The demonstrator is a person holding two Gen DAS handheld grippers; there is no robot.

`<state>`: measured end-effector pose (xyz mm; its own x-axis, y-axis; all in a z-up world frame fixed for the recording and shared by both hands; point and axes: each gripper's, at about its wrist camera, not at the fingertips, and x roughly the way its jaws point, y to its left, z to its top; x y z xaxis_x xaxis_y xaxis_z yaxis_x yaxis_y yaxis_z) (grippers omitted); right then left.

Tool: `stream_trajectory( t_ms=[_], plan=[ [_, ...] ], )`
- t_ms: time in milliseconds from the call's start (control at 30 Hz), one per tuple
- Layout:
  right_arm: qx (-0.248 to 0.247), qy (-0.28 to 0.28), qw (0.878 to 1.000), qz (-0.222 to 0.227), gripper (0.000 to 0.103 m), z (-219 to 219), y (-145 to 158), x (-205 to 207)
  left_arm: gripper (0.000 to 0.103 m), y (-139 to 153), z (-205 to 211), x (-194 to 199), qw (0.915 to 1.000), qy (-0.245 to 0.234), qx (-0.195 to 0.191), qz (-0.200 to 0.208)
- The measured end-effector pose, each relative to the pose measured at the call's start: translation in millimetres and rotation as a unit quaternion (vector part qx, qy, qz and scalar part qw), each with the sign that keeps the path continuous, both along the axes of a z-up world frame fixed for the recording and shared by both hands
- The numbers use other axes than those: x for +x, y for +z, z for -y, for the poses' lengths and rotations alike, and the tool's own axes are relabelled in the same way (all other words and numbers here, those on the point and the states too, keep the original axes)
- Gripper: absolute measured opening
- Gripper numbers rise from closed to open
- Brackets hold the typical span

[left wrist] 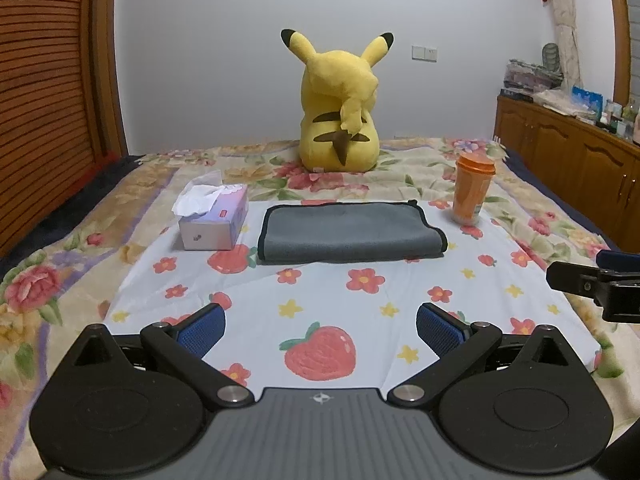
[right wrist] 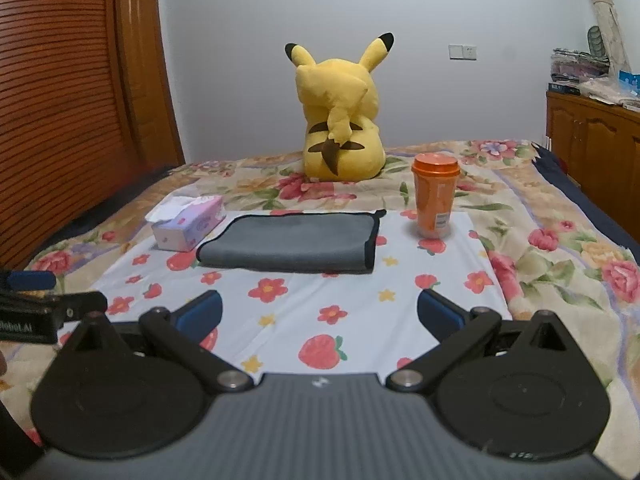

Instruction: Fold towel

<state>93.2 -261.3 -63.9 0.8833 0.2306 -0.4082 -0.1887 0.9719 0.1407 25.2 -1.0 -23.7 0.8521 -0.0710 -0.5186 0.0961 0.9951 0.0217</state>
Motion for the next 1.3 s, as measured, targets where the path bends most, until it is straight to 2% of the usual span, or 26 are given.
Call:
stream_trajectory(
  t_ms=[667,1300],
  plan=[
    [-0.017,-0.013,0.999,0.035,0.103,2,6,-13,0.103,11,3,-18,0.998,-0.002,0.002,0.063],
    [0.0,-0.037,0.997,0.074,0.103,12,12,-18,0.103,21,-4,-17,0.9948,0.014,-0.01,0.1]
  ],
)
